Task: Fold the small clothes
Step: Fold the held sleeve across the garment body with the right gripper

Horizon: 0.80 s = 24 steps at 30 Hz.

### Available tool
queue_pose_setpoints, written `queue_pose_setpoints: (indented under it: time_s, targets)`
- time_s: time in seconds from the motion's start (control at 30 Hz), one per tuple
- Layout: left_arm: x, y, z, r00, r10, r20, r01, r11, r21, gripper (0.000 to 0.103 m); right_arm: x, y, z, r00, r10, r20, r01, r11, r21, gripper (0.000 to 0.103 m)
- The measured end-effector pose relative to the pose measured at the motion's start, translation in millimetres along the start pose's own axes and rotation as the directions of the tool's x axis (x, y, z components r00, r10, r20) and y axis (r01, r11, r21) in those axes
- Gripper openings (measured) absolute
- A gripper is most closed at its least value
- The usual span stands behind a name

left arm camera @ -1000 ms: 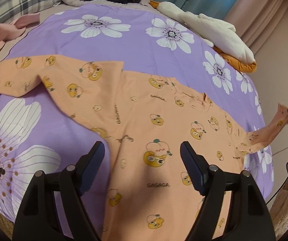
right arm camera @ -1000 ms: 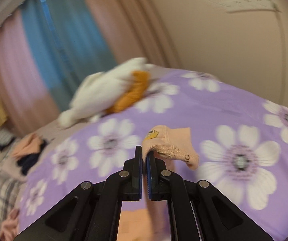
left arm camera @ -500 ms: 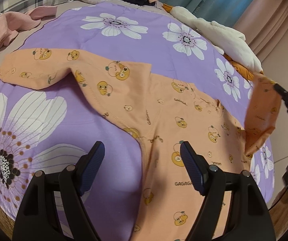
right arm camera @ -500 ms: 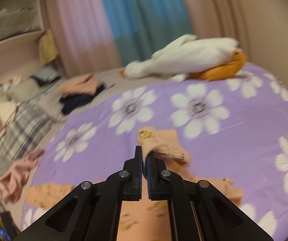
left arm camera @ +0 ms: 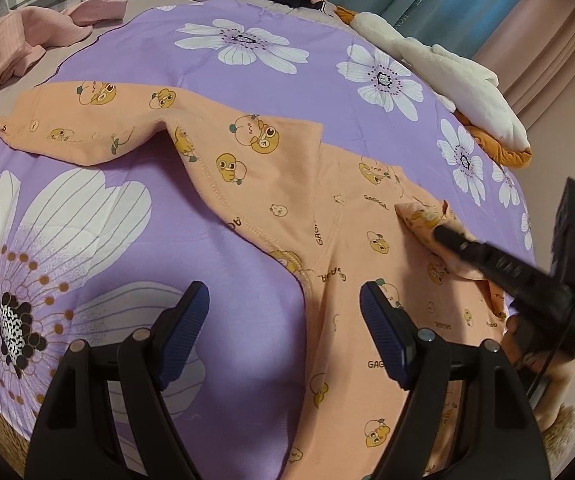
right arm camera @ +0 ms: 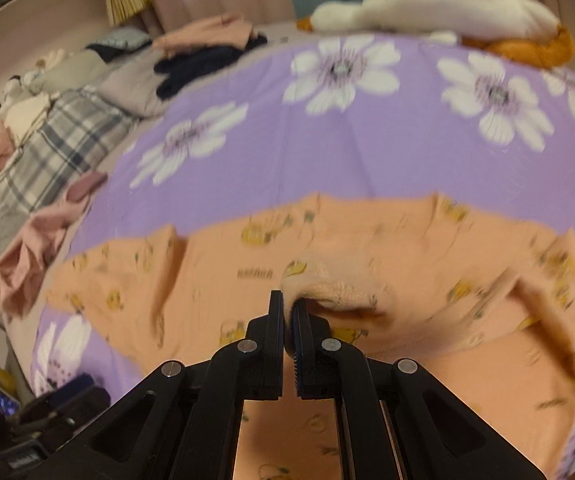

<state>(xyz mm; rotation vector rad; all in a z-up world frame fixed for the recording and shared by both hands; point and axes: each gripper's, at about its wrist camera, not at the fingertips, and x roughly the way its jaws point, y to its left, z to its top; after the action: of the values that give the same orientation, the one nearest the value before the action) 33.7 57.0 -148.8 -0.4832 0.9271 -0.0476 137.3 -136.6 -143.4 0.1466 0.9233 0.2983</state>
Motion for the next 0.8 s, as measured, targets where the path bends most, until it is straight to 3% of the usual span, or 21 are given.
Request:
queue_pose_setpoints:
  time_s: [0.27,0.43,0.47,0.53,0.6,0.8]
  targets:
    - [4.3,-2.9,-1.0,1.0,-0.009,-0.012,0.009,1.0,0.005,0.078,14.7,-5.8,-14.1,0.996,0.021,-0.086,-0.019,0.999,0.032,0.005]
    - [6.4,-6.5,-2.0,1.0,-0.009,-0.019,0.009,1.0,0.015,0.079,3.2,-8.1,-14.3,0.995,0.056,-0.082,-0.054,0.998,0.034,0.009]
    - [6.7,-7.3,-1.8,1.0,-0.009,-0.02,0.009,1.0,0.018,0.079,-4.7,-10.0,-14.3,0.996,0.068,-0.066,-0.066,0.997,0.03,0.015]
    - [6.6,-9.9,-1.7,1.0,-0.014,-0.021,0.015,1.0,0.025,0.079,-18.5,-14.8,-14.9,0.996,0.082,-0.037,-0.081,0.996,0.035,0.045]
    - [6.2,-15.8,-0.8,1.0,-0.02,-0.023,0.021,0.999,0.036,0.079,-31.8,-22.2,-16.2,0.996,0.095,-0.002,-0.095,0.995,0.041,0.061]
    - [9.1,-47.7,4.9,1.0,-0.026,-0.016,0.028,0.994,0.103,0.079,-70.8,-63.1,-9.6,0.995,0.044,0.086,-0.051,0.996,0.078,0.061]
